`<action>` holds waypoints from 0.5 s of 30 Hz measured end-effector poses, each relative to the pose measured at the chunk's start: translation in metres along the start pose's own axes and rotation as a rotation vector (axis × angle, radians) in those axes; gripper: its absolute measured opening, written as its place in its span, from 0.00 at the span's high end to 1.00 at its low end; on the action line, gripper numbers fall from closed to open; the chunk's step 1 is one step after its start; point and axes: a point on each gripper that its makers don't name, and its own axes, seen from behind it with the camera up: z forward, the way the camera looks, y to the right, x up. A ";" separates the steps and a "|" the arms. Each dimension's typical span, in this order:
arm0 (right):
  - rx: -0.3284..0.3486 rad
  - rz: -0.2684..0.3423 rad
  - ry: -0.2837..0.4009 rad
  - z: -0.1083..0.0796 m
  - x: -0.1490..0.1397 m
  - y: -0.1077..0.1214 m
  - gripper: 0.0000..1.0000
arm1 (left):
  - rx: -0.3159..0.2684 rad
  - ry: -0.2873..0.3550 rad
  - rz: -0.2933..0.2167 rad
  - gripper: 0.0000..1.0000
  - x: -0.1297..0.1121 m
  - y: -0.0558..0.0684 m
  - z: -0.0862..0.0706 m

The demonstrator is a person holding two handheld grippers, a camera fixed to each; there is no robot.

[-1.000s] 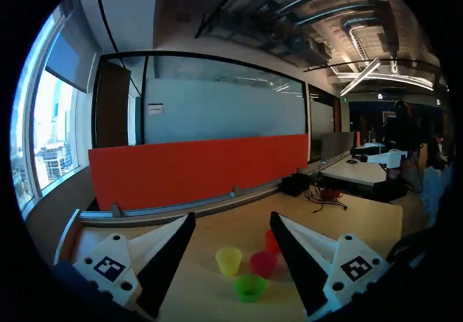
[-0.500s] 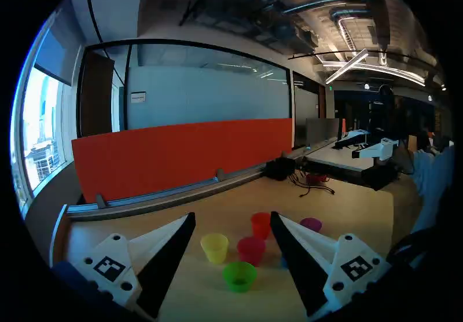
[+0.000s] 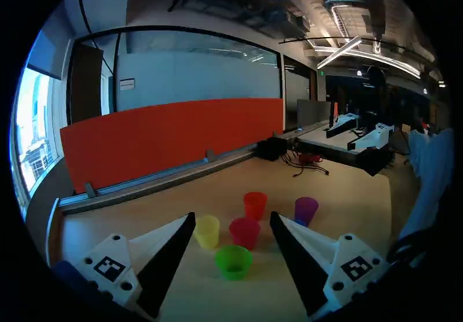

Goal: Pour water

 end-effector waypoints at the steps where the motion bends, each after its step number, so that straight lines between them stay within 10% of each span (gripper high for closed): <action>1: 0.005 -0.001 -0.007 0.001 -0.002 -0.001 0.00 | -0.002 -0.006 -0.001 0.04 -0.003 0.000 0.001; 15: 0.043 -0.026 -0.092 0.016 -0.036 -0.009 0.00 | -0.029 -0.096 -0.003 0.04 -0.050 0.007 0.019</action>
